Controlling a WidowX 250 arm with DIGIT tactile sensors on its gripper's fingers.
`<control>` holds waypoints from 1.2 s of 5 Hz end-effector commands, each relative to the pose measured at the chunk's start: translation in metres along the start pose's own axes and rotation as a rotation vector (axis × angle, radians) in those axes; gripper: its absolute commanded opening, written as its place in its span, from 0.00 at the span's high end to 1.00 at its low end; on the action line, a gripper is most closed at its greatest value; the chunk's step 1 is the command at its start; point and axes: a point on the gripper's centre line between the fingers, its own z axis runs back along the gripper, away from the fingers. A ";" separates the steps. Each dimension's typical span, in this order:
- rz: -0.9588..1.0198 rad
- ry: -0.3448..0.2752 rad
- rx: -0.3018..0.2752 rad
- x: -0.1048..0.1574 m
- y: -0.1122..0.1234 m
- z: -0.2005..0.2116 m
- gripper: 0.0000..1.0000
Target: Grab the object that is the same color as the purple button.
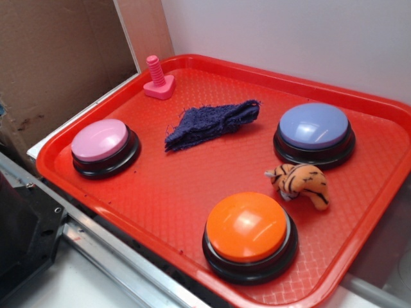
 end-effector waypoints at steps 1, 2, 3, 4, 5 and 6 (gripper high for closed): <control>0.000 0.000 0.000 0.000 0.000 0.000 0.00; -0.029 0.045 -0.012 0.030 -0.008 -0.014 0.00; -0.074 0.105 -0.008 0.059 -0.020 -0.041 0.00; -0.137 0.147 0.017 0.083 -0.032 -0.069 0.00; -0.218 0.155 0.064 0.104 -0.043 -0.102 0.00; -0.299 0.154 0.079 0.113 -0.049 -0.123 0.00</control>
